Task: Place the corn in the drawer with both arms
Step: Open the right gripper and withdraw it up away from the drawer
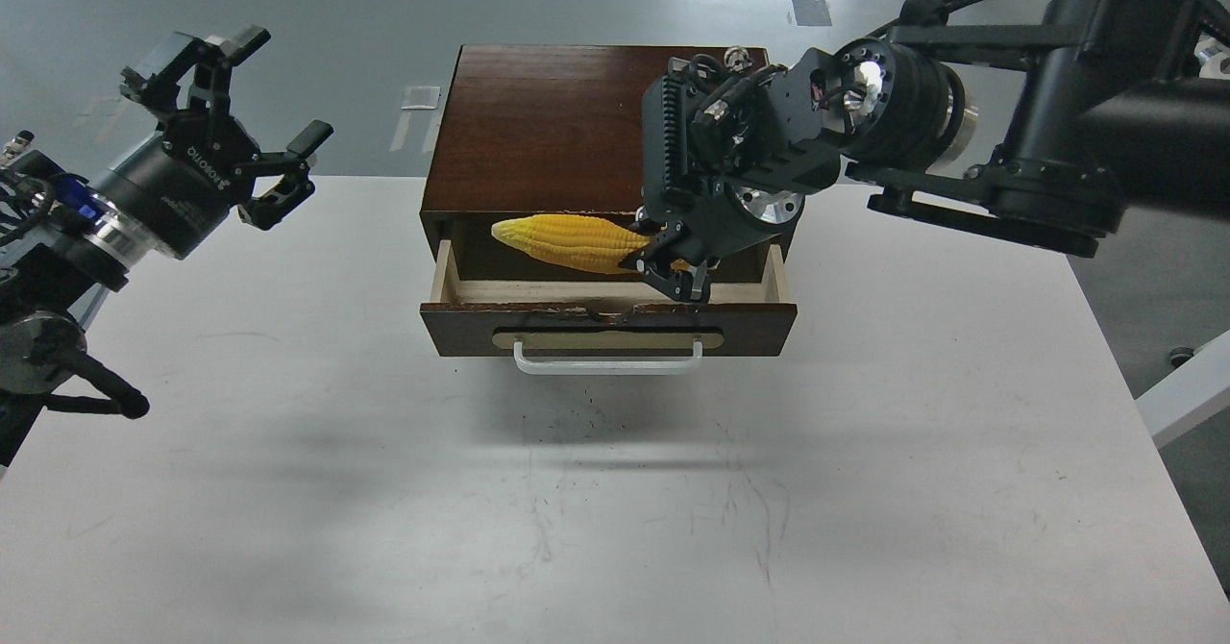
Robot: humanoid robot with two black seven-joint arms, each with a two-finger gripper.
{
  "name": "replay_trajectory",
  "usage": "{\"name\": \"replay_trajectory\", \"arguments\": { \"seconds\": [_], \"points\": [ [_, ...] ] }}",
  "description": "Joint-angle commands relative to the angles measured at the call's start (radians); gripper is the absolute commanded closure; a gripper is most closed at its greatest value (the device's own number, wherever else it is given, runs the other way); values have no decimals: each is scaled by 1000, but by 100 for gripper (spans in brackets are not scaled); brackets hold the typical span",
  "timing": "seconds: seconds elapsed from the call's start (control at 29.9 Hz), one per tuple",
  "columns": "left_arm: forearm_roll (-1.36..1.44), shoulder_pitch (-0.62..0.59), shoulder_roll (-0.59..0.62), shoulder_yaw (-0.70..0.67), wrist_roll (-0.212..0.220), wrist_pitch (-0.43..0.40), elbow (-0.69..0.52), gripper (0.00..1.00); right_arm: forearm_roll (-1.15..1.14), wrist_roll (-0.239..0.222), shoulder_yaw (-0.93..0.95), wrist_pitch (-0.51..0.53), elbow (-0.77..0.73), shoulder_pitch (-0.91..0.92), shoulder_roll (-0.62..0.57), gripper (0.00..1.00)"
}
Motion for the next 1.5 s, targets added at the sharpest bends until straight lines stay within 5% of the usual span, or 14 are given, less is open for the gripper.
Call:
{"name": "replay_trajectory", "arguments": {
  "seconds": [0.0,0.47,0.8,1.1,1.3,1.47],
  "points": [
    [0,0,-1,0,0,0,-2,1,0,0,0,-1,0,-4,-1,66],
    [-1,0,1,0,0,-11,-3,1,20,0,9,-1,8,11,-6,26],
    [-1,0,6,-6,0,-23,-3,1,175,0,18,-3,25,112,-77,12],
    [-1,0,-1,-8,0,-24,-3,1,765,0,101,-3,9,117,-352,4],
    [-1,2,-8,-8,0,-26,-3,1,1280,0,152,-29,-6,-76,-527,2],
    [0,3,-20,-8,0,-35,-3,1,1560,0,221,-163,-32,-285,-551,1]
  ]
}}
